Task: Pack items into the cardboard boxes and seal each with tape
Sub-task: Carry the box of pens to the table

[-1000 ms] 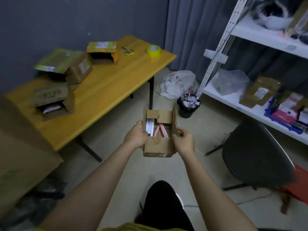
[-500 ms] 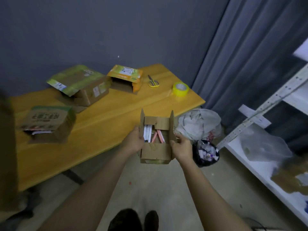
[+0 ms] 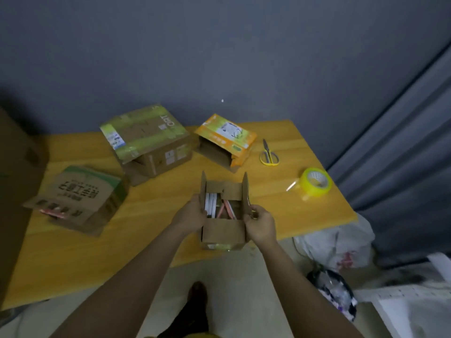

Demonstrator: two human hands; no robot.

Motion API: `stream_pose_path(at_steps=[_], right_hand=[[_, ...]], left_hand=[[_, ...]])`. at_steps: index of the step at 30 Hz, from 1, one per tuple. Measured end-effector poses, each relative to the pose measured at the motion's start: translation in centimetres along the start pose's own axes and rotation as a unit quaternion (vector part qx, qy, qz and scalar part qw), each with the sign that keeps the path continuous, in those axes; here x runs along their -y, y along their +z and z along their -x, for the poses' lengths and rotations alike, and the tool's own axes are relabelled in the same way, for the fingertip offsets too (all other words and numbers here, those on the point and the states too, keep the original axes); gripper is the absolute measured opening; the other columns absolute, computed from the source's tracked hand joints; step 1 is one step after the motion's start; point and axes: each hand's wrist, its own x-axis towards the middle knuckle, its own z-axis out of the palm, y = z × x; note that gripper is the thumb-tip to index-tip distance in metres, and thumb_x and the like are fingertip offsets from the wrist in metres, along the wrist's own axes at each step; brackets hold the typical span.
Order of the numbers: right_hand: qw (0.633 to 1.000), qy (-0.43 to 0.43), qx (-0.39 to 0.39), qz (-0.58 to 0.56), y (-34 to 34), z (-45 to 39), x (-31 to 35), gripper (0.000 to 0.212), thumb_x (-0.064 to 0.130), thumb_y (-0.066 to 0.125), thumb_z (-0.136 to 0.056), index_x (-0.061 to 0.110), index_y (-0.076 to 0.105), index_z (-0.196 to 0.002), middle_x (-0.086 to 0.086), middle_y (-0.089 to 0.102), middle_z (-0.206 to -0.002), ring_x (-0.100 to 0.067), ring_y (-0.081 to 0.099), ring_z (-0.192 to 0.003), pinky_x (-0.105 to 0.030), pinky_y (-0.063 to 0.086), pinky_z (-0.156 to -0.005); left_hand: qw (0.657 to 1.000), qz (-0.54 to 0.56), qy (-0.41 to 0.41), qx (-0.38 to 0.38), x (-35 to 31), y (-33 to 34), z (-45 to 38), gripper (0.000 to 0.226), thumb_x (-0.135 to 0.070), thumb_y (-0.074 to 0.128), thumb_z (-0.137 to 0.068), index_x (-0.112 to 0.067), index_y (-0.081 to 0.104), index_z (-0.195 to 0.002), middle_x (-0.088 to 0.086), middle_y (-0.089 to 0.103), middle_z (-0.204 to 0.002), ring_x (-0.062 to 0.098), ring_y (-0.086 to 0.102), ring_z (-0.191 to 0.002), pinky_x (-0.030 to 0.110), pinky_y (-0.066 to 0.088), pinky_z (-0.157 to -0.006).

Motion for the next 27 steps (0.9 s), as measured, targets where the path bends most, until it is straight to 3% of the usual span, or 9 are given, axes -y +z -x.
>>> stream_pose_path(at_steps=[3,6,9,12,17,21,27], right_hand=[[0.998,-0.023,0.040,0.032,1.2,-4.9,1.6,0.037,0.016,0.051,-0.098,0.009,0.053,-0.135,-0.013,0.062,-0.124,-0.032,0.059,-0.104,-0.035,0.048,-0.078],[0.996,-0.041,0.062,0.057,2.6,-8.1,2.5,0.040,0.017,0.052,-0.099,0.011,0.050,-0.138,-0.013,0.062,-0.125,-0.032,0.061,-0.104,-0.035,0.049,-0.076],[0.993,-0.042,0.083,0.075,3.8,-10.1,2.8,0.042,0.018,0.052,-0.098,0.014,0.049,-0.140,-0.010,0.064,-0.124,-0.028,0.063,-0.104,-0.034,0.051,-0.075],[0.991,-0.043,0.101,0.081,4.9,-11.9,3.1,0.041,0.020,0.051,-0.098,0.016,0.049,-0.139,-0.008,0.063,-0.127,-0.026,0.062,-0.106,-0.032,0.051,-0.077],[0.990,-0.064,0.106,0.066,6.3,-12.7,2.9,0.037,0.017,0.051,-0.098,0.018,0.053,-0.134,-0.006,0.065,-0.120,-0.026,0.062,-0.105,-0.033,0.051,-0.076],[0.989,-0.045,0.123,0.069,6.9,-13.9,3.2,0.039,0.021,0.053,-0.097,0.020,0.051,-0.135,-0.005,0.059,-0.128,-0.023,0.058,-0.111,-0.036,0.051,-0.086],[0.978,-0.020,0.195,0.065,7.0,-14.5,4.0,0.061,0.032,0.060,-0.094,0.019,0.033,-0.148,-0.007,0.039,-0.145,-0.025,0.046,-0.127,-0.036,0.045,-0.097]], left_hand=[[1.000,0.010,-0.017,-0.006,-0.3,-1.5,-3.5,0.026,-0.012,0.044,-0.099,-0.005,0.043,-0.124,0.015,0.056,-0.108,0.030,0.057,-0.089,0.038,0.046,-0.075],[0.999,0.008,-0.025,0.021,0.0,-2.0,-5.7,0.024,-0.008,0.041,-0.101,-0.001,0.045,-0.124,0.020,0.054,-0.106,0.028,0.050,-0.077,0.038,0.044,-0.067],[0.998,0.023,-0.057,0.023,0.8,-2.2,-6.9,0.040,-0.012,0.046,-0.100,-0.007,0.032,-0.138,0.018,0.046,-0.128,0.030,0.050,-0.095,0.042,0.046,-0.077],[0.996,0.032,-0.081,0.012,1.4,-2.4,-8.0,0.049,-0.013,0.049,-0.100,-0.008,0.026,-0.143,0.015,0.042,-0.137,0.033,0.050,-0.114,0.044,0.046,-0.090],[0.992,0.054,-0.116,-0.016,2.8,-2.3,-8.8,0.045,-0.017,0.049,-0.099,-0.010,0.032,-0.140,0.016,0.045,-0.134,0.035,0.052,-0.112,0.050,0.047,-0.090],[0.989,0.058,-0.135,-0.025,2.9,-2.3,-9.4,0.047,-0.019,0.050,-0.099,-0.014,0.030,-0.141,0.014,0.044,-0.134,0.036,0.055,-0.107,0.049,0.049,-0.087],[0.981,0.068,-0.181,-0.010,2.1,-2.5,-9.6,0.073,-0.031,0.052,-0.098,-0.009,0.008,-0.152,0.017,0.029,-0.150,0.036,0.046,-0.126,0.047,0.046,-0.095]])
